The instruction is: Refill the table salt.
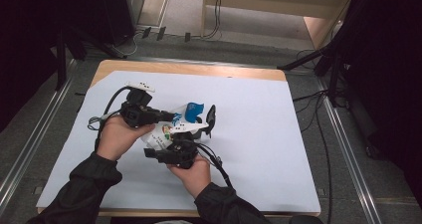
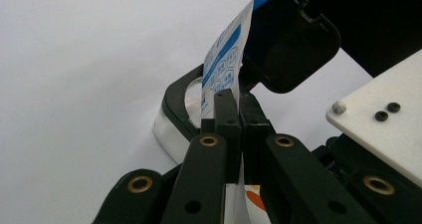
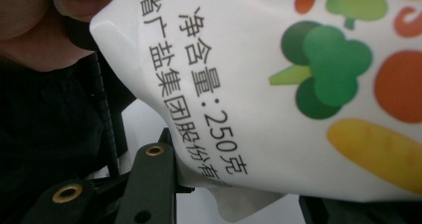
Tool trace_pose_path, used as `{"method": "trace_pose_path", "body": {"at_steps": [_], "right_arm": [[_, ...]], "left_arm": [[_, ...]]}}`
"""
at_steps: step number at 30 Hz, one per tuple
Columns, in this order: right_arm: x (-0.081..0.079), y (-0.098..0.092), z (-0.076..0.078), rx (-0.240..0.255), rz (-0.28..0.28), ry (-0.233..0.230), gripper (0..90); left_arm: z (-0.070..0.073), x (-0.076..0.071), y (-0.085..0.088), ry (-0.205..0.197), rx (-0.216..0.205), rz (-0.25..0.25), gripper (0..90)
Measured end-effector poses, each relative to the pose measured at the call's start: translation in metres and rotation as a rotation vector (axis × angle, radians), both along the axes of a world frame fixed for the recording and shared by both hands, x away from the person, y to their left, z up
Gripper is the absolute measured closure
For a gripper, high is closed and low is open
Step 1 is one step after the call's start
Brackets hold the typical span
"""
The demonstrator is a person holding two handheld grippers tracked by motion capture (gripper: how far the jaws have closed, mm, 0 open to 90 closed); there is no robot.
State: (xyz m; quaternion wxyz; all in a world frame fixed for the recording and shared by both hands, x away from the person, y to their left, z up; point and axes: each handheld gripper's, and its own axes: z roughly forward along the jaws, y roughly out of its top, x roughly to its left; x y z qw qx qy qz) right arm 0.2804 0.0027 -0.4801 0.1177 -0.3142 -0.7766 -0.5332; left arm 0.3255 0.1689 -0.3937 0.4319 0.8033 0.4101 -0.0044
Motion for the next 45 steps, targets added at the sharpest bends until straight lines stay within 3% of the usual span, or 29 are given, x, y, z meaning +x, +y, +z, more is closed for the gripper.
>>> {"method": "trace_pose_path", "body": {"at_steps": [31,45], "right_arm": [[-0.0007,0.0006,-0.0001,-0.008,0.003,0.001,63.6],[0.0015,-0.0001,0.0010,0.011,0.006,0.018,63.5]], "left_arm": [[0.0001,-0.0015,-0.0013,-0.009,0.011,-0.006,90.0],[0.0004,-0.0010,-0.0026,-0.027,0.013,0.006,90.0]]}}
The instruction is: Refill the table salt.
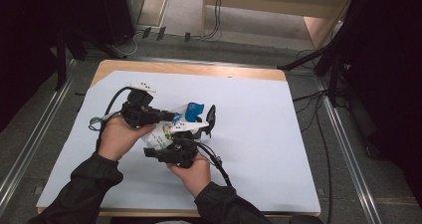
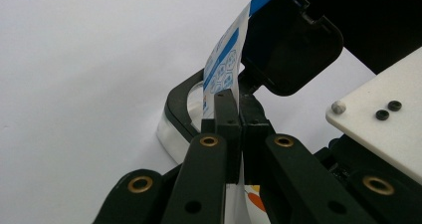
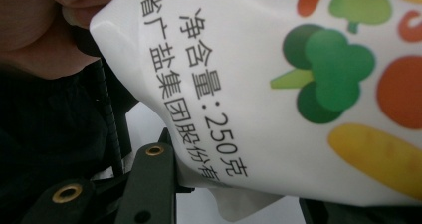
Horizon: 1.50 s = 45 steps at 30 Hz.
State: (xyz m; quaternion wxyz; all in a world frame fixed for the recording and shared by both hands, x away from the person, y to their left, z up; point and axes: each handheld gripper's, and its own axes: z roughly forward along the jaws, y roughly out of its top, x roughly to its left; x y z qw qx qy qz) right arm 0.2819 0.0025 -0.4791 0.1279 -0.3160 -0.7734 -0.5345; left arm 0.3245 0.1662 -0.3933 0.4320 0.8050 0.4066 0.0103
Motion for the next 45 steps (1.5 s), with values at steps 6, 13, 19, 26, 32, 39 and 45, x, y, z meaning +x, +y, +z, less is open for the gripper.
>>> {"method": "trace_pose_path", "body": {"at_steps": [6,13,19,26,32,39,45], "right_arm": [[0.0025,-0.0014,-0.0002,0.013,0.000,0.022,63.8],[0.0026,-0.0013,-0.0001,0.003,-0.001,0.012,63.4],[0.0017,0.0005,0.0010,0.002,0.008,0.005,61.2],[0.0020,0.0010,0.0034,0.004,0.012,0.002,61.8],[0.0033,-0.0008,0.0055,0.007,0.017,0.002,62.5],[0.0019,0.0010,0.0064,0.003,0.027,0.000,60.7],[0.0017,0.0018,0.0043,-0.006,0.029,0.003,60.4]], "left_arm": [[0.0001,0.0009,-0.0011,-0.004,0.002,-0.001,90.0],[0.0011,-0.0004,-0.0039,-0.008,0.008,0.000,90.0],[0.0023,-0.0010,-0.0029,-0.008,0.011,0.004,90.0],[0.0053,-0.0020,-0.0028,-0.018,0.017,0.007,90.0],[0.0074,-0.0034,-0.0029,-0.026,0.010,0.009,90.0],[0.0067,-0.0033,-0.0024,-0.020,0.017,0.001,90.0],[0.0041,-0.0020,-0.0030,-0.009,0.018,0.001,90.0]]}}
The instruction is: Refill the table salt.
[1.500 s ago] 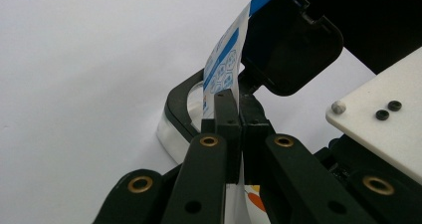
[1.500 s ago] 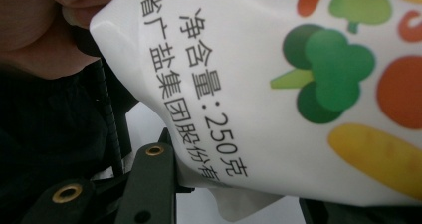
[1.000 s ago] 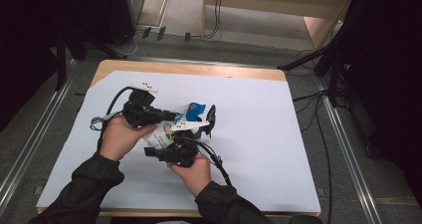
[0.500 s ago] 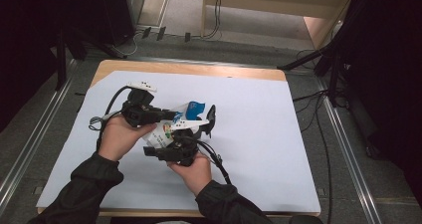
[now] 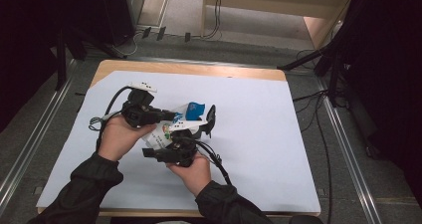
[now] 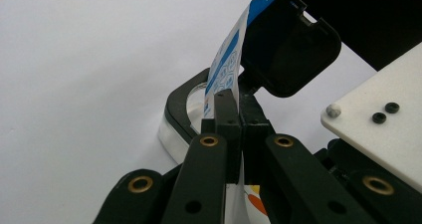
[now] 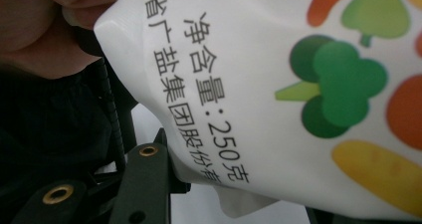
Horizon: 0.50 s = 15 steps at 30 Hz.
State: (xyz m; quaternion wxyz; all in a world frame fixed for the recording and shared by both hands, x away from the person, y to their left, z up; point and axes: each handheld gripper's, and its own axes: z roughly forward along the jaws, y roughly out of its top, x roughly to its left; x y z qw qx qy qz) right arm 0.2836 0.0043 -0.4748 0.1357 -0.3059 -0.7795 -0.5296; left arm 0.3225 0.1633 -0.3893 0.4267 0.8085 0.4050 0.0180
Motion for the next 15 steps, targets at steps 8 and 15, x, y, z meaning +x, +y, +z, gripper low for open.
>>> {"method": "trace_pose_path", "body": {"at_steps": [8,15], "right_arm": [[0.0009,-0.0018,-0.0033,0.001,-0.010,-0.001,61.5],[0.0014,-0.0027,-0.0024,0.012,-0.017,0.011,62.0]], "left_arm": [[-0.0022,0.0002,-0.0030,0.000,0.005,-0.006,90.0],[-0.0015,0.0004,-0.0030,-0.004,-0.008,-0.004,90.0]]}}
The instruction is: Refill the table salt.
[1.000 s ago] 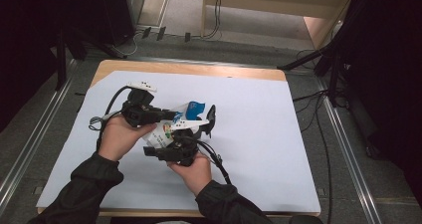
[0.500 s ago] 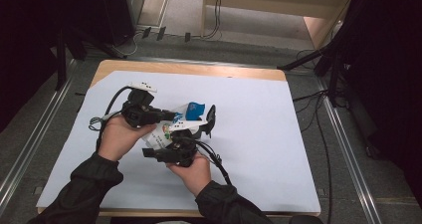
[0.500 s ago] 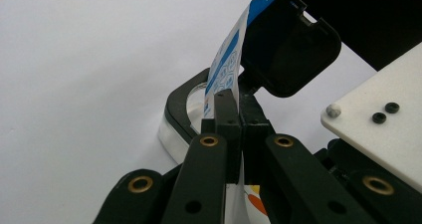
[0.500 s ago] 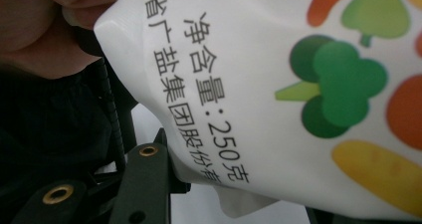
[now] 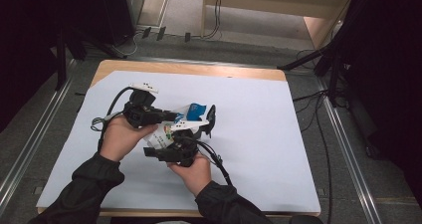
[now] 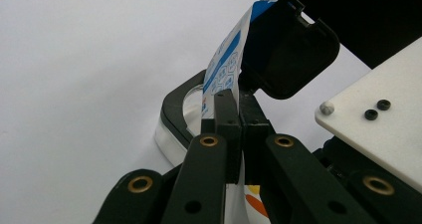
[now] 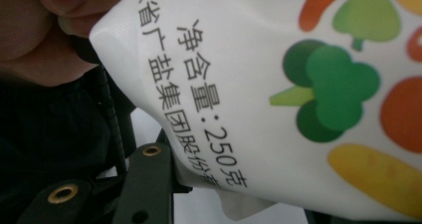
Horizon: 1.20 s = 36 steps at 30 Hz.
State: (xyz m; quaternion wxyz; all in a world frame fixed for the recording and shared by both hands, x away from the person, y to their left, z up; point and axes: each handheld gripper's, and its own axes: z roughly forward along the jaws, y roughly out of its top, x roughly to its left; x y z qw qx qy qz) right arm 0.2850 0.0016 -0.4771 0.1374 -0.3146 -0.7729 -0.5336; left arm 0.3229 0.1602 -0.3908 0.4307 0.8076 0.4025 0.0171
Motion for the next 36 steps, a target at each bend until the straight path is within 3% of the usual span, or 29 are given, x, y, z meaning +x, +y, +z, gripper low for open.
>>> {"method": "trace_pose_path", "body": {"at_steps": [9,26,36], "right_arm": [[-0.0023,0.0003,-0.0010,0.016,-0.015,0.007,63.6],[-0.0009,-0.0007,-0.0011,0.026,-0.022,0.031,64.1],[-0.0027,0.0014,0.0003,0.001,-0.011,-0.002,61.1]], "left_arm": [[0.0033,-0.0019,-0.0006,-0.011,0.024,0.006,90.0],[0.0024,0.0001,0.0004,-0.007,0.014,0.008,90.0],[0.0024,0.0004,-0.0001,-0.007,0.020,0.002,90.0]]}}
